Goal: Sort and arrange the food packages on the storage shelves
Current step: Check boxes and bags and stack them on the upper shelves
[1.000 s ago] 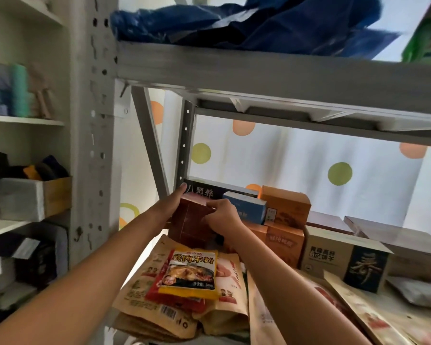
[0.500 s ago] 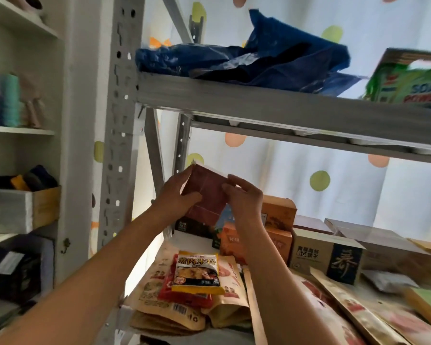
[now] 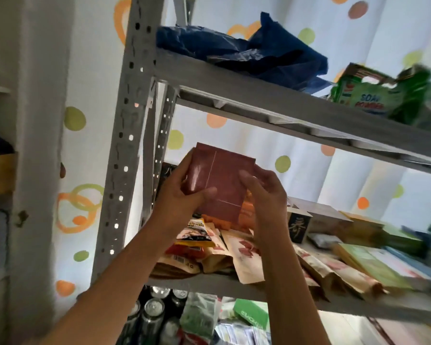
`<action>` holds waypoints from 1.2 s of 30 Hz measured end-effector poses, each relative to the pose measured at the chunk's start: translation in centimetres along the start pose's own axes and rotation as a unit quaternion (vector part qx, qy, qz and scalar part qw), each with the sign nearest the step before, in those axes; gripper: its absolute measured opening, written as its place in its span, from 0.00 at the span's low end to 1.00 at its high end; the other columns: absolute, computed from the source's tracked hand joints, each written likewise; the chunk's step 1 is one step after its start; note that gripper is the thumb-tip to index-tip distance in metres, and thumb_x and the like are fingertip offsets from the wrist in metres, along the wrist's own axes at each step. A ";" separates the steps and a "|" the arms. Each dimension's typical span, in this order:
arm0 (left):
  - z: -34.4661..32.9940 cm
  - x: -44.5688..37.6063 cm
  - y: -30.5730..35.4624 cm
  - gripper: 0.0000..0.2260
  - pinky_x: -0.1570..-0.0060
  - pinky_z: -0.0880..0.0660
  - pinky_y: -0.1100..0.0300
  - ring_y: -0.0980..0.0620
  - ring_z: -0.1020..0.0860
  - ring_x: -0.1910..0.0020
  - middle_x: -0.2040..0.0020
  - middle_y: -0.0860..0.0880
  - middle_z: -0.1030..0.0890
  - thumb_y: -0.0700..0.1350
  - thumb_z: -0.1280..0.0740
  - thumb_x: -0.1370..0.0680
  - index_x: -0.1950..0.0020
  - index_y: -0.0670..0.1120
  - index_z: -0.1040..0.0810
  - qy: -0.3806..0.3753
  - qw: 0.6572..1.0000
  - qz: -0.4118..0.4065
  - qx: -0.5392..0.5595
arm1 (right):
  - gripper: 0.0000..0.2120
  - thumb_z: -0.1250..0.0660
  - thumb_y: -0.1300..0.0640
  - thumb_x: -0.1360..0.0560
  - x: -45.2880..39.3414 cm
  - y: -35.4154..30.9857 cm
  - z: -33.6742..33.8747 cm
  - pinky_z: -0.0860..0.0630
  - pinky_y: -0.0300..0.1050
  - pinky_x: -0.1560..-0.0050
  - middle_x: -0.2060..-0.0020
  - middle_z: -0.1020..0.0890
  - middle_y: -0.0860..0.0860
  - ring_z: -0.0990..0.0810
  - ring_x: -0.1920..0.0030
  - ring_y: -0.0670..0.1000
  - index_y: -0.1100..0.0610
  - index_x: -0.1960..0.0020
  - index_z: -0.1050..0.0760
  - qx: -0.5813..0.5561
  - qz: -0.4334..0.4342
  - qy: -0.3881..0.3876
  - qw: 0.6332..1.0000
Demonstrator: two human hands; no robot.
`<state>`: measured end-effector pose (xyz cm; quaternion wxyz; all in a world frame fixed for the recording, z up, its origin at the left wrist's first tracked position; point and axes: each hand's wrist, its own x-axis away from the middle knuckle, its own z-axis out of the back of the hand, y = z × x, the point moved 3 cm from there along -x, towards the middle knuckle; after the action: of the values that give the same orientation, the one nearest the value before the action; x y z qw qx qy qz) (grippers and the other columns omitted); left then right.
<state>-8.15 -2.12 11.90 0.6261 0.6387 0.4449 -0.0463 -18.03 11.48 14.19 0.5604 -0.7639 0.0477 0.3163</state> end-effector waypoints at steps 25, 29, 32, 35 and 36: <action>-17.4 29.3 2.3 0.21 0.51 0.20 0.59 0.53 0.16 0.48 0.48 0.51 0.14 0.37 0.24 0.30 0.39 0.49 0.19 0.074 0.983 0.162 0.044 | 0.26 0.27 0.46 0.30 27.2 1.6 24.5 0.20 0.54 0.50 0.48 0.15 0.52 0.18 0.46 0.55 0.52 0.36 0.28 -0.186 -0.175 0.047 0.966; -19.4 33.8 0.9 0.19 0.58 0.21 0.65 0.53 0.16 0.51 0.47 0.48 0.16 0.37 0.25 0.28 0.39 0.49 0.21 0.052 0.974 0.213 0.054 | 0.30 0.26 0.43 0.35 32.3 1.7 27.8 0.18 0.54 0.48 0.45 0.15 0.53 0.15 0.44 0.56 0.53 0.37 0.28 -0.153 -0.184 0.084 0.967; -21.0 36.6 -1.1 0.16 0.61 0.22 0.67 0.57 0.16 0.55 0.48 0.48 0.16 0.37 0.27 0.27 0.42 0.52 0.22 0.031 0.962 0.267 0.043 | 0.26 0.25 0.45 0.34 35.0 2.1 30.5 0.17 0.50 0.52 0.50 0.14 0.50 0.15 0.47 0.53 0.54 0.41 0.27 -0.124 -0.205 0.147 0.960; -22.7 39.1 -2.1 0.20 0.58 0.21 0.66 0.54 0.17 0.49 0.42 0.47 0.18 0.41 0.27 0.25 0.35 0.50 0.24 -0.024 0.948 0.316 0.028 | 0.29 0.24 0.40 0.39 37.1 1.9 32.9 0.19 0.59 0.46 0.46 0.15 0.55 0.17 0.42 0.59 0.53 0.43 0.25 -0.094 -0.245 0.202 0.944; -23.2 39.8 -2.3 0.19 0.57 0.22 0.67 0.55 0.18 0.48 0.42 0.48 0.18 0.44 0.28 0.24 0.34 0.50 0.25 -0.048 0.944 0.326 0.018 | 0.32 0.23 0.40 0.40 37.7 1.8 33.9 0.19 0.60 0.47 0.45 0.16 0.56 0.17 0.42 0.59 0.54 0.42 0.25 -0.086 -0.257 0.216 0.938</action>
<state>2.75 37.33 -9.44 0.6159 0.7572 0.1805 0.1216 -3.34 51.48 -13.36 0.5306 -0.8456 -0.0578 -0.0080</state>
